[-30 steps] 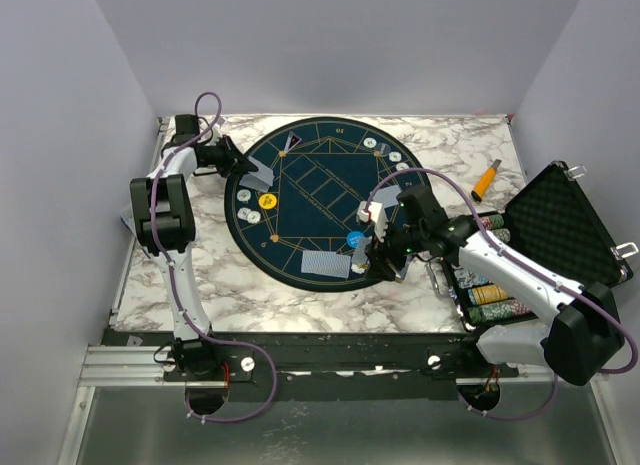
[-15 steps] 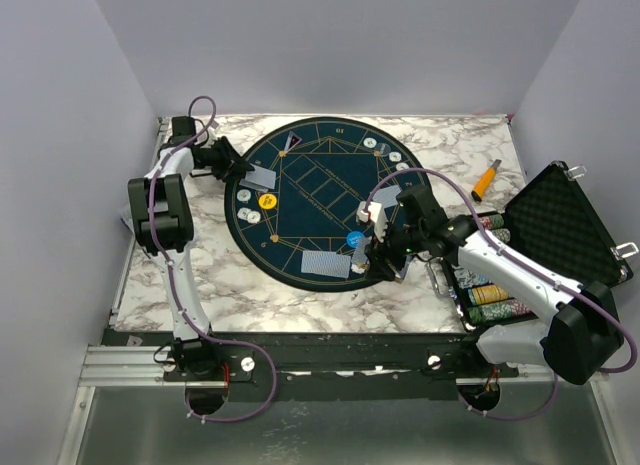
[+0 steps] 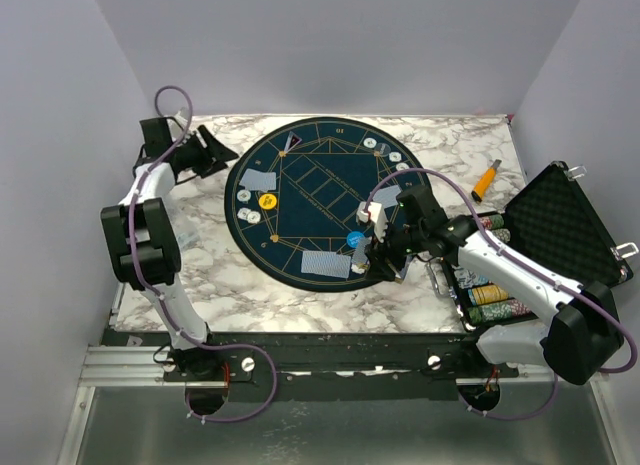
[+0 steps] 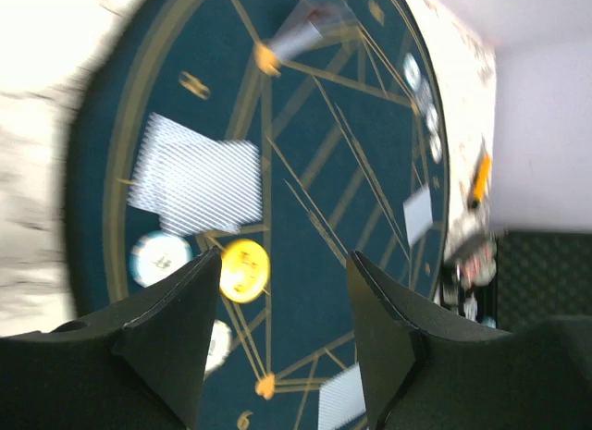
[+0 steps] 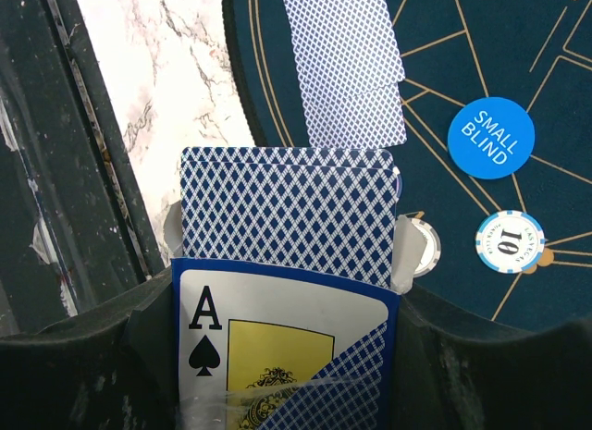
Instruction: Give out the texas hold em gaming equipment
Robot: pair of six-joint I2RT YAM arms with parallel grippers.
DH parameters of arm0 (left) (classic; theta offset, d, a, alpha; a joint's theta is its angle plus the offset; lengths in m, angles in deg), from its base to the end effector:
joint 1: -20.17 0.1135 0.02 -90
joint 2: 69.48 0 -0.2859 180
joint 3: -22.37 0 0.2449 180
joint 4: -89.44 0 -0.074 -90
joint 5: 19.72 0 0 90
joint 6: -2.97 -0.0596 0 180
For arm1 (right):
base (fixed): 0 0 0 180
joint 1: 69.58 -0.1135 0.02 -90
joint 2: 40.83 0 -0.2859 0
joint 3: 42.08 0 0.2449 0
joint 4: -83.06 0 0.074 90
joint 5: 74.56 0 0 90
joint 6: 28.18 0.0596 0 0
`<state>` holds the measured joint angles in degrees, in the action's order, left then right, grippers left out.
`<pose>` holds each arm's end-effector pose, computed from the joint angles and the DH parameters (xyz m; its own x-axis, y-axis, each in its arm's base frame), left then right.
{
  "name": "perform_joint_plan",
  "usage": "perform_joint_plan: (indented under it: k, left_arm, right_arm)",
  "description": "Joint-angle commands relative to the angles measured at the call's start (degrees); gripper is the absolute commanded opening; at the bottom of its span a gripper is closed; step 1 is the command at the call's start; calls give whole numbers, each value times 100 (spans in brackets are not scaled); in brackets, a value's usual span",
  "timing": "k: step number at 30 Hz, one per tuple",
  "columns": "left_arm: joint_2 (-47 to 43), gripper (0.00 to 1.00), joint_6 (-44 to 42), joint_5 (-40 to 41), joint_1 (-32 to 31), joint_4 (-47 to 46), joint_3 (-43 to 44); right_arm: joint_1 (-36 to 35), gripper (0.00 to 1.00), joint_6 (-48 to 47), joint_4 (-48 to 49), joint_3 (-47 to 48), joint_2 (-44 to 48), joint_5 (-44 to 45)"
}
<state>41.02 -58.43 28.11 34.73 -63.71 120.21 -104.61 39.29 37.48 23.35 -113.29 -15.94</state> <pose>0.4458 0.0745 0.2524 -0.6914 -0.5461 -0.4729 -0.0182 0.6676 -0.7443 0.1891 0.1705 0.2569 -0.3140 -0.6196 -0.7194 -0.9411 0.3033 0.1495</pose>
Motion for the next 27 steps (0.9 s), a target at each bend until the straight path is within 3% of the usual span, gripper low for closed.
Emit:
perform_joint_plan:
  k: [1,5,13,27]
  left_arm:
    - [-709,59,-604,-1308,-901,-317,-937]
    - [-1058,59,-698,-1734,-1772,-413,-1635]
    - [-1090,65,-107,-2587,-3126,-1011,-2048]
    - [-1144,74,385,-2691,-4340,-1587,-2172]
  right_arm:
    - [-13,1,-71,-43,82,144,-70]
    - [-6,1,-70,-51,50,188,-89]
    - [-8,1,-63,-103,87,182,-176]
    - [-13,1,-76,-79,26,214,-229]
